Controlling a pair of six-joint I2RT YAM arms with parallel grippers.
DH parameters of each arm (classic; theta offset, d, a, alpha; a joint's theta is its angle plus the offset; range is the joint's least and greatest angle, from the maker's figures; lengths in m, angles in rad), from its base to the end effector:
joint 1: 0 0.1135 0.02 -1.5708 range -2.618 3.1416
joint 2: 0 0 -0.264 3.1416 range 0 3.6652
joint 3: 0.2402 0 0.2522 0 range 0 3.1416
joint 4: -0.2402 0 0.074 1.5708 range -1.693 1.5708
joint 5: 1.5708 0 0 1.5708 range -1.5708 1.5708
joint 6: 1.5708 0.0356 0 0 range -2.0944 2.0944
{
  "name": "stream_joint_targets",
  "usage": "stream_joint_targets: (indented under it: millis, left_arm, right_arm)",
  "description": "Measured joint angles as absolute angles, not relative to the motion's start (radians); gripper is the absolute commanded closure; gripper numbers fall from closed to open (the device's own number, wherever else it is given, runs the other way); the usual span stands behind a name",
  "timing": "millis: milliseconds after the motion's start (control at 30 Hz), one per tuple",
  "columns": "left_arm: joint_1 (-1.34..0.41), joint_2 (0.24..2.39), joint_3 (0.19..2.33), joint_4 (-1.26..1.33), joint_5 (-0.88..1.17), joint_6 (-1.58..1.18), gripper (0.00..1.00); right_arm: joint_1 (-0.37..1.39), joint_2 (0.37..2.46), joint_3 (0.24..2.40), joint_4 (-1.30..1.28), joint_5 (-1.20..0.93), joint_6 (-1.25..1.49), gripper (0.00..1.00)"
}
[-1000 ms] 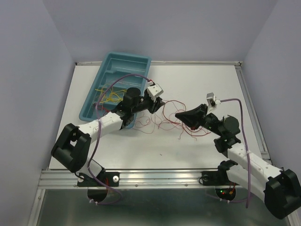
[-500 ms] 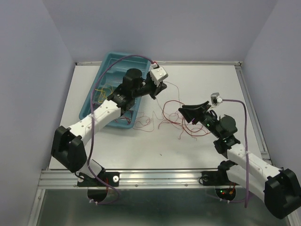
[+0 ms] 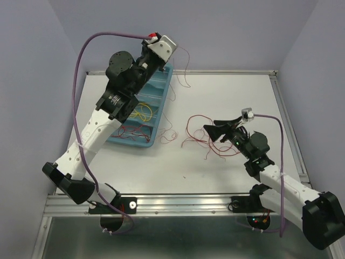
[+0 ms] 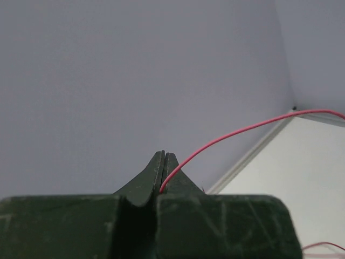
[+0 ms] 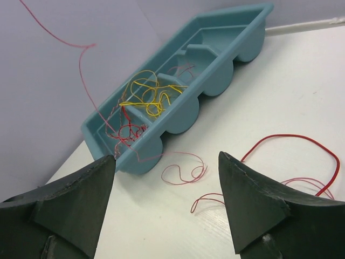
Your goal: Untangle the cables
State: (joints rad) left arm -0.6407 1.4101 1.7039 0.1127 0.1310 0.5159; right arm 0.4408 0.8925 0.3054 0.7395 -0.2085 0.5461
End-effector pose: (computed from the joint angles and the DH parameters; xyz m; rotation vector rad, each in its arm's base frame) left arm 0.2339 -0.1802 0.5457 0.7335 0.9115 -0.1865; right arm 0.1769 0.0916 0.2498 -0.1024 1.4892 0.9544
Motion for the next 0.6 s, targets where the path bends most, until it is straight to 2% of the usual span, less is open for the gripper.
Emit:
stream_joint_targets:
  millis: [100, 233, 367, 600]
  left_arm:
    - [-0.630, 1.429, 1.752, 0.160, 0.053, 0.591, 1.00]
    - [-0.604, 1.523, 1.922, 0.219, -0.006, 0.666, 1.00]
    - [-0.584, 1.570, 1.979, 0.376, -0.063, 0.760, 1.00]
    - [-0.479, 1.871, 2.444, 0.588, -0.122, 0.857, 1.00]
  right_arm:
    - [0.441, 0.905, 0.305, 0.739, -0.209, 0.546, 0.18]
    - [0.441, 0.919, 0.305, 0.737, -0.209, 0.546, 0.18]
    - [0.441, 0.942, 0.305, 0.736, -0.210, 0.546, 0.18]
    - [0.441, 0.962, 0.305, 0.732, -0.211, 0.546, 0.18]
